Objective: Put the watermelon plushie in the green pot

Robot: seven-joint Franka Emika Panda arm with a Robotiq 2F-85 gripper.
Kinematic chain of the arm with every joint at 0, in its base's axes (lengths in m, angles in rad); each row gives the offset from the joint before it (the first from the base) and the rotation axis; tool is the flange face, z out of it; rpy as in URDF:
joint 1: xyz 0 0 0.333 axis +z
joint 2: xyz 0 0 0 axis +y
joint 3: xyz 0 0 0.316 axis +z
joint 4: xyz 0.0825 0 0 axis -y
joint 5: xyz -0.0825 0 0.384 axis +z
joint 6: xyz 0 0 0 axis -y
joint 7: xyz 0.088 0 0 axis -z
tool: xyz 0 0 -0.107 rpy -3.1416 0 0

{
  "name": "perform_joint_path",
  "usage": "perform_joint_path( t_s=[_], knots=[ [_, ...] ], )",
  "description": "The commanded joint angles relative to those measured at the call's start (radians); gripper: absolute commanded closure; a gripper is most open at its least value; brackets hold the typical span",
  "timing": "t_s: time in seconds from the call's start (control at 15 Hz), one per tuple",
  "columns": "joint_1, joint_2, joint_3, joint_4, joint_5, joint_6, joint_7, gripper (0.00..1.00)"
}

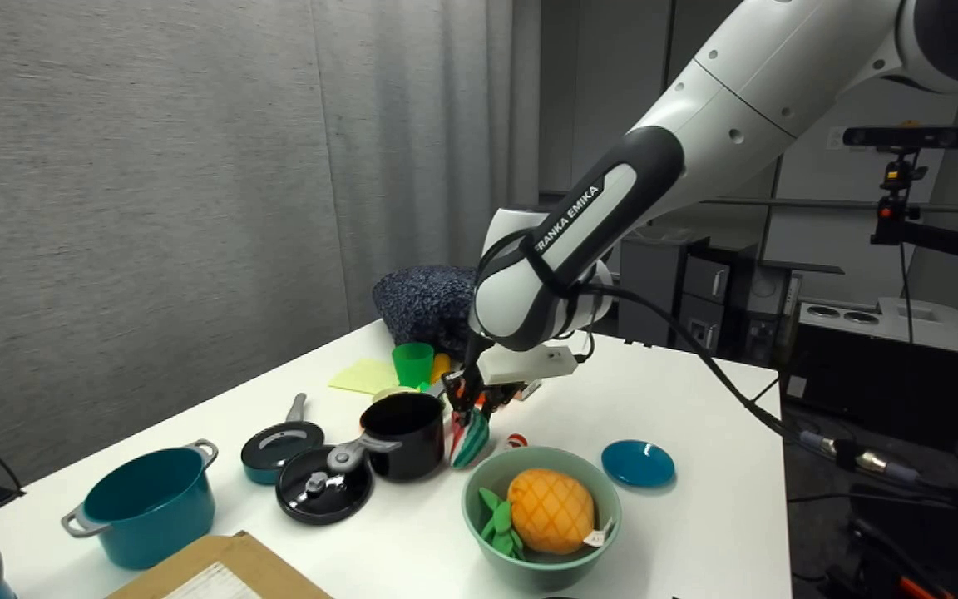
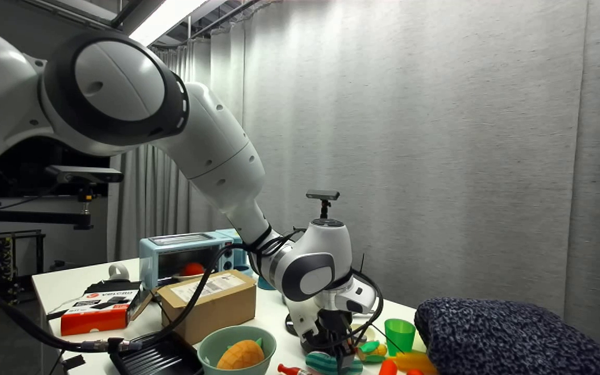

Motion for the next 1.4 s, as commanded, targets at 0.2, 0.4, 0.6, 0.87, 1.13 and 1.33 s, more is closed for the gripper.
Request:
perform_joint_path(
  t_s=[0.2, 0.4, 0.6, 0.87, 1.13, 1.33],
  knots=[
    [-0.044, -0.075, 0.003, -0.03, -0.016, -0.077, -0.102, 0.99],
    [-0.088, -0.155, 0.015, -0.045, -0.026, -0.202, -0.227, 0.98],
    [-0.126, -0.242, 0.031, -0.055, -0.006, -0.288, -0.357, 0.98],
    [-0.159, -0.352, 0.096, -0.082, 0.073, -0.332, -0.56, 0.98],
    [-0.123, -0.411, 0.157, -0.127, 0.121, -0.342, -0.709, 0.98],
    [-0.088, -0.437, 0.195, -0.156, 0.1, -0.406, -0.775, 0.98]
  ],
)
